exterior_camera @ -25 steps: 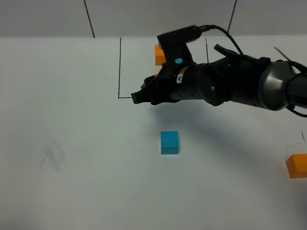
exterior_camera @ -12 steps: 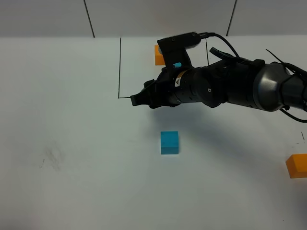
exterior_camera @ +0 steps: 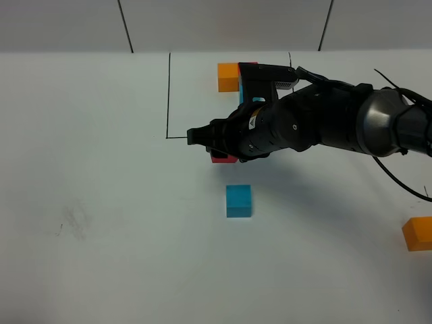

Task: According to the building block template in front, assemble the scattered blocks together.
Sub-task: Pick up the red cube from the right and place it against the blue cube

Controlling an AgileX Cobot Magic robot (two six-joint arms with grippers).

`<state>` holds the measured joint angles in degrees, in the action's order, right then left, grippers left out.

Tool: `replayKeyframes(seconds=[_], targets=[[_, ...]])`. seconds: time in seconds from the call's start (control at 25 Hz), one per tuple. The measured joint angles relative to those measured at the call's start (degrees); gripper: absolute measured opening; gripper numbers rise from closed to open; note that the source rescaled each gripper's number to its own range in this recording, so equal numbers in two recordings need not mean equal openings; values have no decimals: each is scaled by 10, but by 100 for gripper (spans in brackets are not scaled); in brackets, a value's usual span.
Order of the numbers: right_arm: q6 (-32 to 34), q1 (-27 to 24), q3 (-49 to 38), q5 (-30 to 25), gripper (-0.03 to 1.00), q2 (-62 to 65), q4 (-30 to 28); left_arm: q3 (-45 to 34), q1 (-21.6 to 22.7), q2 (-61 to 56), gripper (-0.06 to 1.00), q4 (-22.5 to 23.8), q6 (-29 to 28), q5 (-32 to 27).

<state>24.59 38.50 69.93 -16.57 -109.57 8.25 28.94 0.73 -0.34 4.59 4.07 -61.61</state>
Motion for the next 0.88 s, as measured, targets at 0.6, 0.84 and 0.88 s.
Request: replayKeyframes(seconds=[0.6, 0.84, 0.88], targets=[[202, -10, 0, -53, 43, -1, -215, 0, 0, 0, 0, 0, 0, 0], [202, -5, 0, -40, 43, -7, -219, 0, 0, 0, 0, 0, 0, 0], [202, -5, 0, -40, 43, -7, -219, 0, 0, 0, 0, 0, 0, 0]])
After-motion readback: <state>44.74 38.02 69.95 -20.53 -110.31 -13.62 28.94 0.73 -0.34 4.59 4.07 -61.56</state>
